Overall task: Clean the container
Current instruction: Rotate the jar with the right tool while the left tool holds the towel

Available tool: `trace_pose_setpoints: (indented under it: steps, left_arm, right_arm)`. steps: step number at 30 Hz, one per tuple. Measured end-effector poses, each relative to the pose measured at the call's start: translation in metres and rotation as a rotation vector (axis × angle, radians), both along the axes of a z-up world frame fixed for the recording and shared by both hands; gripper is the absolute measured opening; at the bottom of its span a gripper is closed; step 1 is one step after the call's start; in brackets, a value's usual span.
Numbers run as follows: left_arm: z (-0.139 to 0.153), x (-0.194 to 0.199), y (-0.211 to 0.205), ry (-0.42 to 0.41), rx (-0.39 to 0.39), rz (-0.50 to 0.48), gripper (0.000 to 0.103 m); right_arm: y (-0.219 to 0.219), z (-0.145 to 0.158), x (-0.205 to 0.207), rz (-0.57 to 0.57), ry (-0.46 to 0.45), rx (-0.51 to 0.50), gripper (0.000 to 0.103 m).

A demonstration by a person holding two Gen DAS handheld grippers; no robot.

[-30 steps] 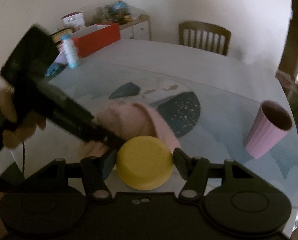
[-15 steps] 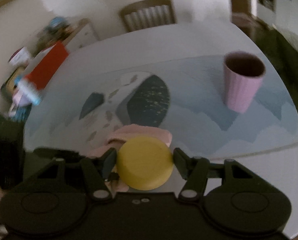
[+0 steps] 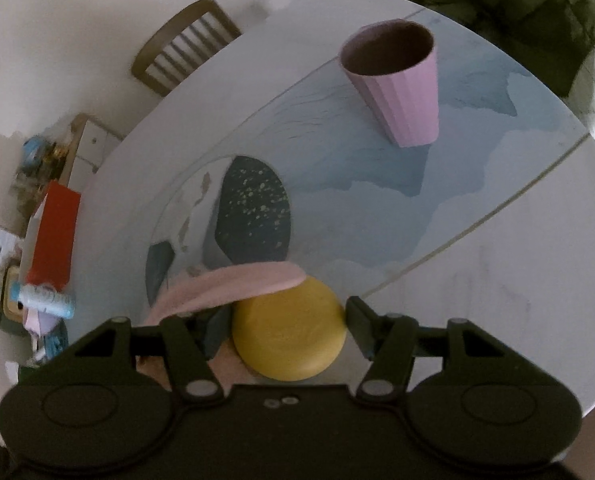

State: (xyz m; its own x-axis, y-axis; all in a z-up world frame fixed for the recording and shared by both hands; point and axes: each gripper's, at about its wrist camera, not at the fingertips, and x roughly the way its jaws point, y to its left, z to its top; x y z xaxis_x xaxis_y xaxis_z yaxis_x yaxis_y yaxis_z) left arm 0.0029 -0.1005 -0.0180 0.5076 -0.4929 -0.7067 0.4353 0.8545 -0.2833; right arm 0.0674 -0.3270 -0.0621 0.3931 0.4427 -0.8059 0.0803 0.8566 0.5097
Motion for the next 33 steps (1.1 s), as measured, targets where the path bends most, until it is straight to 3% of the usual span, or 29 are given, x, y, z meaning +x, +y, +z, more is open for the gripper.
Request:
trace_pose_setpoints:
  steps: [8, 22, 33]
  left_arm:
    - [-0.009, 0.009, -0.008, 0.021, 0.014, -0.036, 0.030]
    - [-0.035, 0.038, 0.047, 0.108, -0.014, 0.094, 0.030]
    - [-0.069, 0.057, 0.082, 0.185, 0.012, 0.150, 0.030]
  right_arm:
    - [0.017, -0.002, 0.000, 0.003, 0.006, -0.006, 0.061]
    - [0.038, 0.003, 0.008, 0.037, -0.003, -0.036, 0.061]
    - [0.070, 0.010, 0.012, 0.124, -0.064, -0.117, 0.062]
